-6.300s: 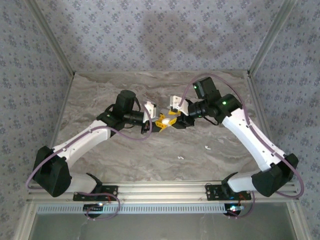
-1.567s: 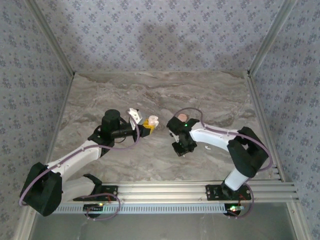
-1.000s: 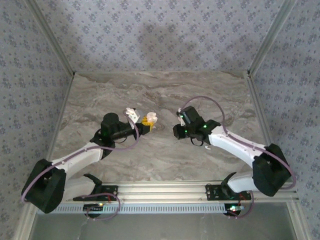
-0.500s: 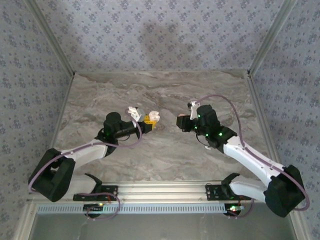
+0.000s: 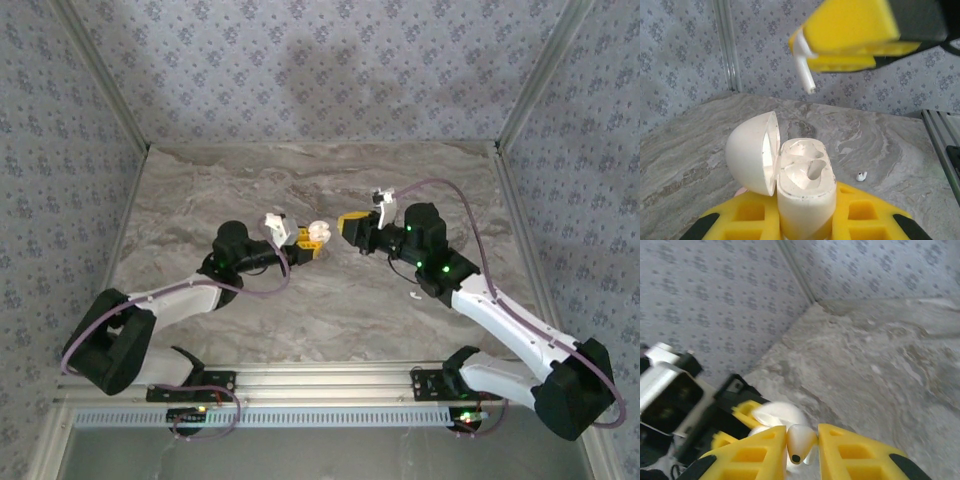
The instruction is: Insert wireless bluetooth earbuds into charging case
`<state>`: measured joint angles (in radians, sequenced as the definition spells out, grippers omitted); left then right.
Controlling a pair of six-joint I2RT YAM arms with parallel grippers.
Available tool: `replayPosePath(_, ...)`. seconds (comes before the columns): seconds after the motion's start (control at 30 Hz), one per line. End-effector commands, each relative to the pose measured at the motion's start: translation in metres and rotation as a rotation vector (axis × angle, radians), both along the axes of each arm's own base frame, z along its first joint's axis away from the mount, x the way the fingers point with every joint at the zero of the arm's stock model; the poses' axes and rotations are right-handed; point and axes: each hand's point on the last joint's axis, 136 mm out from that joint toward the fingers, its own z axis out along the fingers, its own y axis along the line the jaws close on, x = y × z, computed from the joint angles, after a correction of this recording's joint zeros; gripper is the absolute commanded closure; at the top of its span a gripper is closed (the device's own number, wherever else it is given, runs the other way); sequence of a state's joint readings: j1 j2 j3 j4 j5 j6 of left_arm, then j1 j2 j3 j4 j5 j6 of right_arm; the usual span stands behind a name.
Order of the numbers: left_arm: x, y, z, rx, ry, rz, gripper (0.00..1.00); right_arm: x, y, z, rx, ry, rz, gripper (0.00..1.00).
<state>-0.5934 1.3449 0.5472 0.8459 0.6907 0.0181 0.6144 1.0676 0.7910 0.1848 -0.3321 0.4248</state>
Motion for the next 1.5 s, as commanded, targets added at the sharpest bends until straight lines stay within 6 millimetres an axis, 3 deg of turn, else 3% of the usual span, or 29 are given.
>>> replayPosePath(0.0,0.001,-0.006,0.025,-0.032,-0.134,-0.002,0.84,-0.008,0.014,0.033,0.045,-0.116,0.065,0.77)
replayPosePath(0.5,0.008,-0.010,0.035,-0.056,-0.155,0.022,0.84,-0.008,0.029,0.024,0.034,-0.115,0.086,0.76)
replayPosePath(1.47,0.010,-0.010,0.048,-0.085,-0.159,0.036,0.84,-0.010,0.032,0.011,-0.003,-0.082,0.104,0.77)
